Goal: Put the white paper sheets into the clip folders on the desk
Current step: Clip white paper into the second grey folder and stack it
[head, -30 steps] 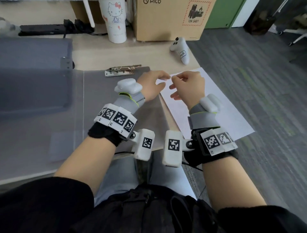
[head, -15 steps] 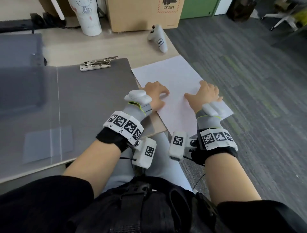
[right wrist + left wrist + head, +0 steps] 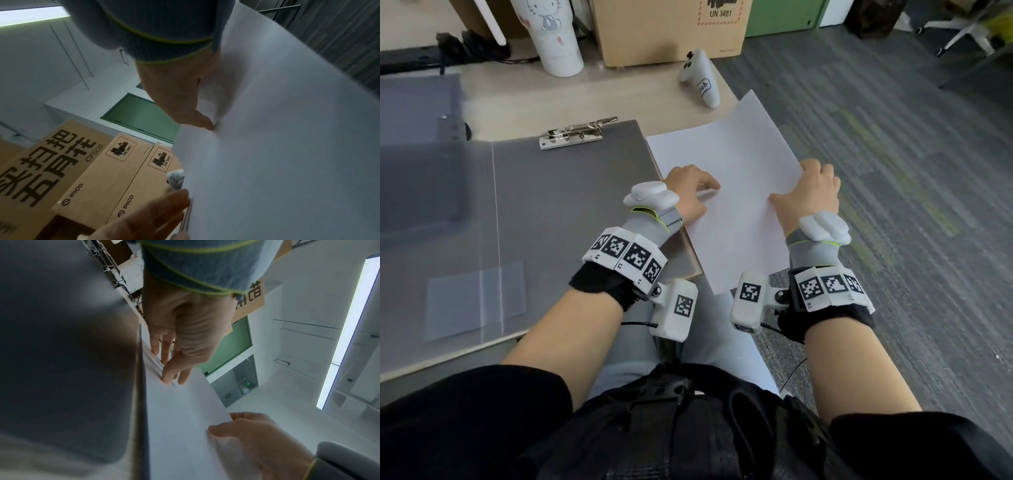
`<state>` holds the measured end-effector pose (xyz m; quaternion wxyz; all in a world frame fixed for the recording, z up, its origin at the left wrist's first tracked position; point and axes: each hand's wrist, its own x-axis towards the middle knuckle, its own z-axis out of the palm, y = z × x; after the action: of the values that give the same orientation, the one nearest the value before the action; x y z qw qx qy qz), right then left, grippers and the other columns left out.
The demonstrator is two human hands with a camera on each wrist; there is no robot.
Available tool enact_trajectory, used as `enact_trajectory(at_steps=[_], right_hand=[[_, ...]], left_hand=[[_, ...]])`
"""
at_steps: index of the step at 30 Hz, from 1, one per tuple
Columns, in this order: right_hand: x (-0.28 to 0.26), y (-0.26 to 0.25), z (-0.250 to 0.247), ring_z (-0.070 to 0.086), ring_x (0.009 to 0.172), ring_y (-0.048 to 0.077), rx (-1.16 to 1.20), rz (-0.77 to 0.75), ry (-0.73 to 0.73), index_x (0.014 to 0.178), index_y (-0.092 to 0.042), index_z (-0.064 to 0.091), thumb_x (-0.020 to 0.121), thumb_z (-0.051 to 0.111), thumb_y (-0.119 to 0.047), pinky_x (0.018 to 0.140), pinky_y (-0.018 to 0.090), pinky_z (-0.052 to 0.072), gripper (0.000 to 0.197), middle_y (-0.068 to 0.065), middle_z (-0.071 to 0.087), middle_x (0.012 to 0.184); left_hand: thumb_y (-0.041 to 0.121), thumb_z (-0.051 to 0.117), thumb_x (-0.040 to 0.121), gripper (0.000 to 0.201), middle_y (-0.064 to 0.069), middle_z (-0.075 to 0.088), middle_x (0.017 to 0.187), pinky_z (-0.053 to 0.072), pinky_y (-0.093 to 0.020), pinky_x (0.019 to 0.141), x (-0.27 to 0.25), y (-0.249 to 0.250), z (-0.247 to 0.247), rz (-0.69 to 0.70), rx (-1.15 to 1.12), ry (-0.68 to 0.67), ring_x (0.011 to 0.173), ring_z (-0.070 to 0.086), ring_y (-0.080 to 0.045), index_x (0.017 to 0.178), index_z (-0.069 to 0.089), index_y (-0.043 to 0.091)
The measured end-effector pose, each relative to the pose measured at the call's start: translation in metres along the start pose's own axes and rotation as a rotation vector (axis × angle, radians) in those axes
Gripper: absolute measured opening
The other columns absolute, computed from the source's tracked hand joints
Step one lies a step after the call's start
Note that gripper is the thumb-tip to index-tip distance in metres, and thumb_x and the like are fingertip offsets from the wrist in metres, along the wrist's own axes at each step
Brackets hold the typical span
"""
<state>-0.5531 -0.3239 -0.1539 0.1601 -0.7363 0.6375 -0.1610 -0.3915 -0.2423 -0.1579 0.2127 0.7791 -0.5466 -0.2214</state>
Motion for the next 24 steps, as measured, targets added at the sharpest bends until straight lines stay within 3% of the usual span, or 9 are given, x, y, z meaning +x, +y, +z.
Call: enact_trajectory(at_steps=[2, 5, 8, 10, 13, 15, 19, 24], right_hand=[[-0.002, -0.005, -0.004, 0.047, 0.113, 0.032, 0.036, -0.046, 0.022, 0.122, -0.011, 0.049, 0.081, 0.055, -0.007, 0.073, 0.034, 0.037, 0.041, 0.010, 0.047, 0.126], [-0.006, -0.017, -0.010, 0.055, 0.106, 0.033, 0.121, -0.099, 0.036, 0.112, -0.012, 0.058, 0.085, 0.055, -0.018, 0.075, 0.033, 0.039, 0.028, 0.008, 0.053, 0.123], [-0.012, -0.031, -0.013, 0.060, 0.100, 0.033, 0.219, -0.123, -0.004, 0.096, -0.016, 0.065, 0.082, 0.059, -0.029, 0.078, 0.034, 0.046, 0.020, 0.009, 0.064, 0.110], [-0.017, -0.039, -0.011, 0.062, 0.096, 0.031, 0.250, -0.147, -0.075, 0.090, -0.020, 0.066, 0.080, 0.063, -0.036, 0.077, 0.034, 0.050, 0.019, 0.009, 0.068, 0.103], [-0.022, -0.046, -0.009, 0.063, 0.096, 0.028, 0.230, -0.234, -0.128, 0.089, -0.020, 0.065, 0.079, 0.066, -0.038, 0.077, 0.036, 0.052, 0.021, 0.008, 0.068, 0.099], [-0.024, -0.049, -0.009, 0.062, 0.100, 0.026, 0.222, -0.266, -0.148, 0.091, -0.018, 0.066, 0.079, 0.067, -0.037, 0.080, 0.036, 0.051, 0.022, 0.006, 0.068, 0.102], [-0.026, -0.051, -0.012, 0.062, 0.100, 0.022, 0.242, -0.277, -0.161, 0.094, -0.019, 0.066, 0.075, 0.072, -0.037, 0.078, 0.032, 0.049, 0.027, 0.002, 0.067, 0.103], [-0.027, -0.051, -0.015, 0.061, 0.098, 0.021, 0.250, -0.277, -0.176, 0.095, -0.019, 0.065, 0.073, 0.074, -0.039, 0.077, 0.030, 0.045, 0.031, 0.001, 0.066, 0.104]], left_hand=[[-0.010, 0.050, 0.076, 0.051, -0.002, 0.060, 0.125, 0.029, -0.004, 0.078, 0.000, 0.001, 0.002, 0.012, -0.077, 0.003, 0.120, 0.053, -0.017, 0.116, 0.065, 0.018], [-0.009, 0.051, 0.078, 0.043, -0.001, 0.067, 0.117, 0.036, 0.002, 0.070, 0.001, 0.000, 0.007, -0.007, -0.272, -0.011, 0.113, 0.058, -0.014, 0.110, 0.068, 0.015], [0.009, 0.056, 0.090, 0.021, -0.006, 0.068, 0.104, 0.046, -0.011, 0.085, 0.001, 0.002, 0.008, -0.052, -0.595, 0.019, 0.100, 0.062, -0.015, 0.107, 0.068, 0.007], [0.015, 0.051, 0.095, 0.023, -0.008, 0.067, 0.099, 0.050, -0.022, 0.091, 0.002, 0.003, 0.007, -0.070, -0.796, 0.018, 0.100, 0.062, -0.018, 0.106, 0.066, 0.001], [0.021, 0.050, 0.096, 0.022, -0.003, 0.066, 0.087, 0.047, -0.034, 0.096, 0.006, -0.001, 0.005, -0.098, -0.900, 0.027, 0.095, 0.060, -0.020, 0.085, 0.067, 0.012], [0.021, 0.052, 0.095, 0.025, -0.002, 0.061, 0.076, 0.046, -0.030, 0.086, 0.006, -0.003, 0.005, -0.116, -0.949, 0.044, 0.080, 0.056, -0.019, 0.073, 0.062, 0.016], [0.016, 0.049, 0.097, 0.029, 0.012, 0.058, 0.050, 0.041, -0.017, 0.066, 0.006, -0.004, 0.006, -0.127, -1.013, 0.056, 0.057, 0.053, -0.006, 0.068, 0.056, 0.016], [0.013, 0.046, 0.098, 0.031, 0.013, 0.056, 0.045, 0.043, -0.011, 0.055, 0.010, -0.005, 0.006, -0.132, -1.039, 0.048, 0.045, 0.052, 0.001, 0.068, 0.054, 0.014]])
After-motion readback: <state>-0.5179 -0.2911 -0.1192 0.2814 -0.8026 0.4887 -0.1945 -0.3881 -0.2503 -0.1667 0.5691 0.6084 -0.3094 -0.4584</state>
